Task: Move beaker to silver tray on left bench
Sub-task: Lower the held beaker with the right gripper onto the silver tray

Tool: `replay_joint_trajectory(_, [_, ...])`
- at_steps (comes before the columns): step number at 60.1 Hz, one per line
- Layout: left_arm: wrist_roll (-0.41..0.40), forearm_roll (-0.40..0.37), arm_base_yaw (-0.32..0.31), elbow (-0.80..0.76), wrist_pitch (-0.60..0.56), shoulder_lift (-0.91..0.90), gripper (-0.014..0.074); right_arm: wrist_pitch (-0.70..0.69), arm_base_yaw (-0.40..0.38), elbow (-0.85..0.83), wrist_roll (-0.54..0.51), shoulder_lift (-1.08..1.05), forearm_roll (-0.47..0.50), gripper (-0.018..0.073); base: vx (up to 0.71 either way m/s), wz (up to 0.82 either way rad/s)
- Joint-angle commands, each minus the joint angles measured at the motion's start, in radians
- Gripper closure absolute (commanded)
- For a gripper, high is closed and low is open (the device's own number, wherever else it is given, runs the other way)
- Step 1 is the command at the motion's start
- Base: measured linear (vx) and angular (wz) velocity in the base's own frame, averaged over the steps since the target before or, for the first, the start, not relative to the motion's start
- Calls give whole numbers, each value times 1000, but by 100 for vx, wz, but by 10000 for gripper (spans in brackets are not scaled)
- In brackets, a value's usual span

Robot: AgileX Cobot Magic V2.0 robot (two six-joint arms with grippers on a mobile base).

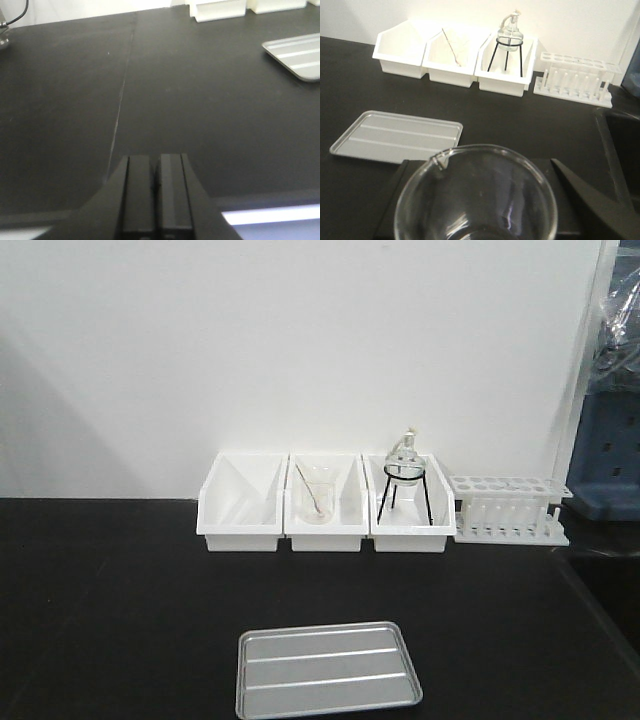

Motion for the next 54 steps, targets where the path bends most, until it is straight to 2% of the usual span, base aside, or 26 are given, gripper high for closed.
replay_joint_trajectory(1, [-2, -3, -6, 20, -76, -7, 595, -67, -3, -32, -1, 2, -19, 571, 34, 3])
replay_joint_trajectory(23, [-2, -3, -6, 20, -76, -7, 595, -68, -3, -32, -1, 2, -19, 571, 24, -1])
replay_joint_trajectory(54, [-2, -3, -6, 20, -76, -7, 595, -68, -3, -32, -1, 2, -19, 571, 8, 2])
